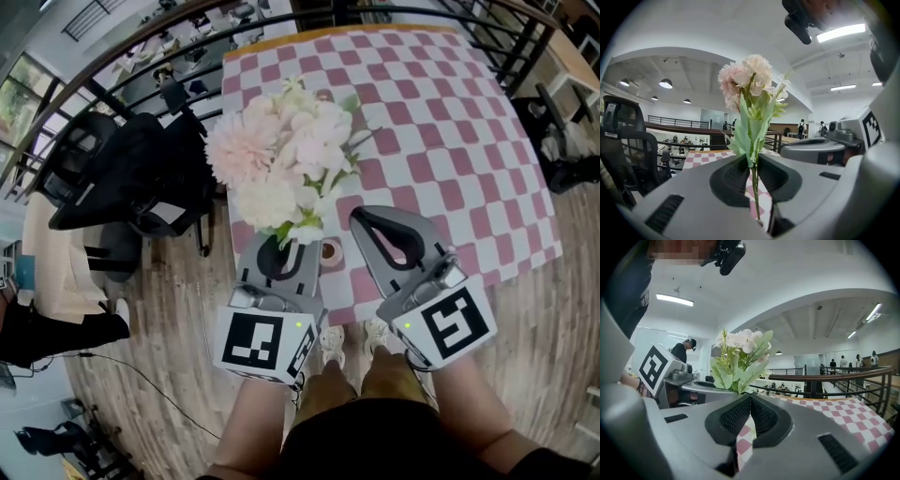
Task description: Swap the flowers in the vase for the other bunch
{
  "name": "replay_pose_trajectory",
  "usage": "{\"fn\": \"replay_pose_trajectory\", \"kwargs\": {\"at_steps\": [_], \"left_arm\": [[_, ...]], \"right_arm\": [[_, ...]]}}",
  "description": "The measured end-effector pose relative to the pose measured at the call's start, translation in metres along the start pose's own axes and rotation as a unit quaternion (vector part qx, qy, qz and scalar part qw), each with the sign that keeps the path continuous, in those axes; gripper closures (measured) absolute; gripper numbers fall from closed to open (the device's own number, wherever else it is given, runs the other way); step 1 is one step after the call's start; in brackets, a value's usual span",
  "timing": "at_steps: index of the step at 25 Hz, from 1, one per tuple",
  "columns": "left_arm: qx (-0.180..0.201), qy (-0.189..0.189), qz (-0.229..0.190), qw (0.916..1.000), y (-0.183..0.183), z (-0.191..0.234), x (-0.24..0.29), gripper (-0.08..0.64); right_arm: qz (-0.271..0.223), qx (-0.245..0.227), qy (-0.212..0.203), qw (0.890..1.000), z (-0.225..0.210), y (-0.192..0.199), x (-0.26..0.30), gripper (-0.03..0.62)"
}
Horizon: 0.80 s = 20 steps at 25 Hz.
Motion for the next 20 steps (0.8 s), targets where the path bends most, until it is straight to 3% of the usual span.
{"fn": "replay_pose_trajectory", "kwargs": {"at_steps": [20], "left_arm": [[-0.02,-0.022,0.042,0.9987,0.06,0.011,0.024,0.508]], "right_arm": [[0.041,0.033,-0.013,0.999,-0.012,0.054,0.014,0.56]]}}
Point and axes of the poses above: the fingertips, and each gripper's own axes: x forward along the fingers, z to its left, y out of its underside, the point moved 2 cm from there along -x, backward along the fingers, and after that the axes turned 3 degrees about y, right-handed, at the moved point
